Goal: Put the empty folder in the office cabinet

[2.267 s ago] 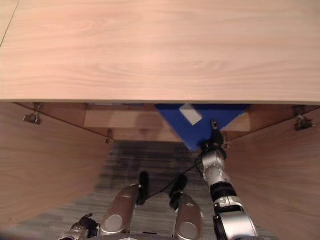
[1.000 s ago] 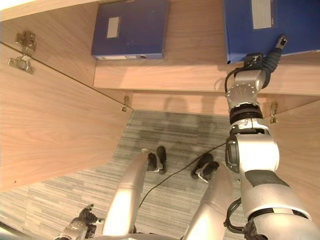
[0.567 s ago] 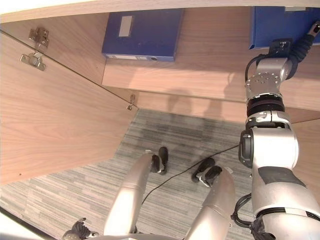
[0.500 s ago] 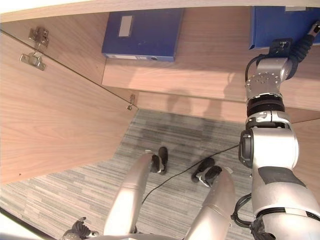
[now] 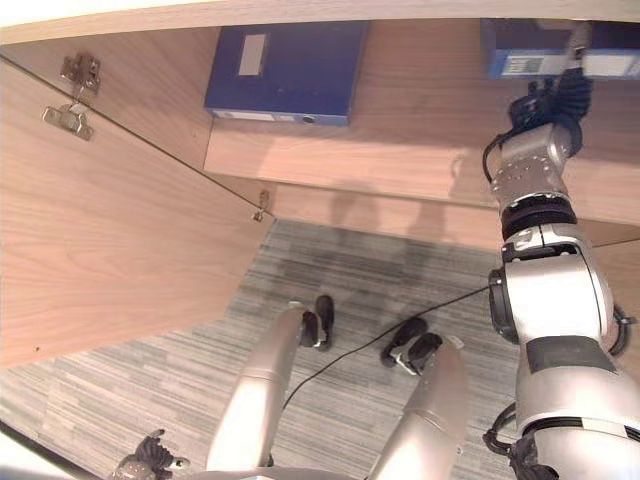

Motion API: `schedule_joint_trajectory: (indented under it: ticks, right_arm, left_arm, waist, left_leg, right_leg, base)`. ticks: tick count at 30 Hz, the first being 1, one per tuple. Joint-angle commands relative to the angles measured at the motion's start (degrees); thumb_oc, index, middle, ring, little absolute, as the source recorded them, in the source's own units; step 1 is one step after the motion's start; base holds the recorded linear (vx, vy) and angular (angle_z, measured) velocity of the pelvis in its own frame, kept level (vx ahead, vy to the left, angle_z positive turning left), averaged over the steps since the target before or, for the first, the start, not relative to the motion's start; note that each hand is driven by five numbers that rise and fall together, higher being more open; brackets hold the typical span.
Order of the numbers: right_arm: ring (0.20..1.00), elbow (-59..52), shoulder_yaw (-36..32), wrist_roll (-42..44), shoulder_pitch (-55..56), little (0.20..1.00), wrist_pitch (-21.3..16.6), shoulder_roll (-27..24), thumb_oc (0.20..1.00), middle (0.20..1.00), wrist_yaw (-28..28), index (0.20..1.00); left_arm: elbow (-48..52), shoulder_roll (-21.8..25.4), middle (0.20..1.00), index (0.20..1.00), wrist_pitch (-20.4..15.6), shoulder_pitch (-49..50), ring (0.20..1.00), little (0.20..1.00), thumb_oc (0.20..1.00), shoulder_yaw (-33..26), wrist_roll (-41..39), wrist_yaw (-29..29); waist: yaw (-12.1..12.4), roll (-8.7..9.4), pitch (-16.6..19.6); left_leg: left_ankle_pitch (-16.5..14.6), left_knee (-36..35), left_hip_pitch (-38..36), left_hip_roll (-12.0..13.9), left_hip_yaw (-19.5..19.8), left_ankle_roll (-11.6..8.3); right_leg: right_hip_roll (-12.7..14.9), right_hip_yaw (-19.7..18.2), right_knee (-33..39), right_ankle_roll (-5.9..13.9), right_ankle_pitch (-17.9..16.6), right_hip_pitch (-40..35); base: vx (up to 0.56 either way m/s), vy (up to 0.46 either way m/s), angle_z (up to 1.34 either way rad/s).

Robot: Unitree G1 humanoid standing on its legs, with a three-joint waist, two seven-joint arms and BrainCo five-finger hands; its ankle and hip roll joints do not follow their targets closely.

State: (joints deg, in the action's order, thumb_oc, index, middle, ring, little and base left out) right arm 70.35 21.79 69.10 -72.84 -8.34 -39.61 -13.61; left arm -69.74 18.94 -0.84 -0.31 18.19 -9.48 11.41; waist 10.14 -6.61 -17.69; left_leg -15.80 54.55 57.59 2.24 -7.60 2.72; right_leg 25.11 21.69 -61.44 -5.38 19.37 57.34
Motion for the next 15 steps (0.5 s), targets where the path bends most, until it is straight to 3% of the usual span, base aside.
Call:
schedule_joint_trajectory:
  ticks: [1,3,6,7,15]
  right_arm:
    - [1.0,-1.6,5.5,-15.2,-5.1,1.0,6.9,-4.7,1.0,1.0,7.5,1.0]
    - [1.0,0.3,13.0,-25.9,-5.5,1.0,11.1,-4.8,1.0,1.0,11.2,1.0]
    - [1.0,3.6,22.7,-43.6,-7.4,1.0,13.9,-4.4,1.0,1.0,15.9,1.0]
    - [1.0,5.4,26.1,-53.3,-7.3,1.0,13.6,-3.7,1.0,1.0,16.6,1.0]
    - [1.0,2.3,34.3,-70.5,-4.9,1.0,13.4,-3.7,1.0,1.0,21.3,1.0]
  left_arm:
    - [-3.5,4.9,1.0,1.0,0.4,-1.3,1.0,1.0,1.0,1.2,2.9,-1.9]
    - [-3.4,5.4,1.0,1.0,0.6,-2.1,1.0,1.0,1.0,1.4,4.0,-2.9]
    - [-3.0,5.9,1.0,1.0,0.6,-3.2,1.0,1.0,1.0,1.7,4.8,-4.3]
    - [-2.4,6.1,1.0,1.0,0.6,-4.6,1.0,1.0,1.0,1.7,4.7,-5.4]
    - [-1.1,7.3,1.0,1.0,0.8,-6.0,1.0,1.0,1.0,1.4,5.6,-7.4]
  waist:
    - [1.8,1.61,-2.8]
    - [1.5,2.18,-3.2]
    - [0.6,2.58,-3.8]
    - [0.1,2.81,-3.9]
    - [-0.4,3.02,-4.5]
  left_leg:
    - [-1.6,-2.8,-2.3,0.6,-1.1,1.27]
    - [-1.4,-2.9,-2.4,0.9,-1.4,1.26]
    - [-1.1,-3.6,-2.7,1.2,-1.8,1.12]
    - [-0.8,-4.4,-3.1,1.4,-2.0,1.04]
    - [-0.3,-6.0,-3.7,1.3,-2.6,0.91]
  right_leg:
    - [-1.4,-6.8,4.8,0.39,0.9,-5.7]
    - [-1.4,-6.7,5.4,0.37,0.3,-5.8]
    - [-1.5,-6.3,6.4,0.4,-0.3,-6.1]
    - [-1.7,-6.2,7.4,0.72,-0.9,-6.4]
    - [-1.3,-5.6,8.7,1.4,-1.9,-6.9]
  base:
    - [-0.04,0.005,-0.01]
    - [-0.02,0.004,0.0]
    - [-0.04,0.025,-0.02]
    - [-0.04,0.032,-0.06]
    - [-0.02,0.012,-0.05]
